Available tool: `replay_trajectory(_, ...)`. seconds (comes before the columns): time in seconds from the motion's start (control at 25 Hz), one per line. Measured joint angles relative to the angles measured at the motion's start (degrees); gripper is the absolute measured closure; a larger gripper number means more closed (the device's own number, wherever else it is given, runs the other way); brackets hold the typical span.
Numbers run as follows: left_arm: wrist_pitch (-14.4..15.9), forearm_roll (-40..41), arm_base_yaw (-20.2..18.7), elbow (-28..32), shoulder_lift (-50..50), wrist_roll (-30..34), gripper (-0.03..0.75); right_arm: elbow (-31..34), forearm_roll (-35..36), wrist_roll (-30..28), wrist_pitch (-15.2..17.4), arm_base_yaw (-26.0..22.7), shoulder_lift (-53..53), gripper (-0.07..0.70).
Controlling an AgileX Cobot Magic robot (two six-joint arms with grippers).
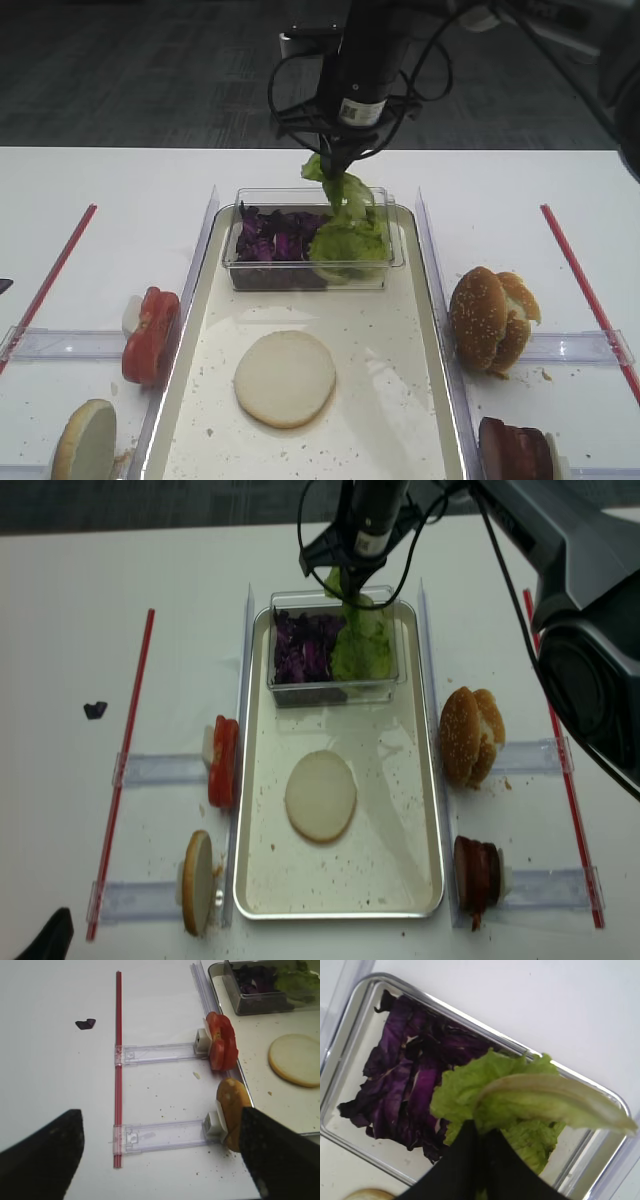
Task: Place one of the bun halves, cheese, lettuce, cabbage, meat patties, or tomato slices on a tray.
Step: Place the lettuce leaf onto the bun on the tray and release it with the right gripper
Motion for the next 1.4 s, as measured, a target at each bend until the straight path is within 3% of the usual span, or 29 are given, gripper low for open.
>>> replay_trajectory(0.36, 0.0, 0.0, 0.0, 0.0, 0.0, 0.0, 0.136, 4.9, 0.0, 0.1, 0.1, 3.2, -7.3, 0.575)
replay_trajectory(1.08, 0.0, 0.0, 0.0, 0.0, 0.0, 0.0, 0.136, 25.7, 0.2, 0.1, 0.1, 16.6, -21.0, 0.575)
replay_trajectory(1.4, 0.0, 0.0, 0.0, 0.0, 0.0, 0.0, 0.136, 27.5, 1.3, 0.0, 0.0, 20.9, -21.1, 0.575)
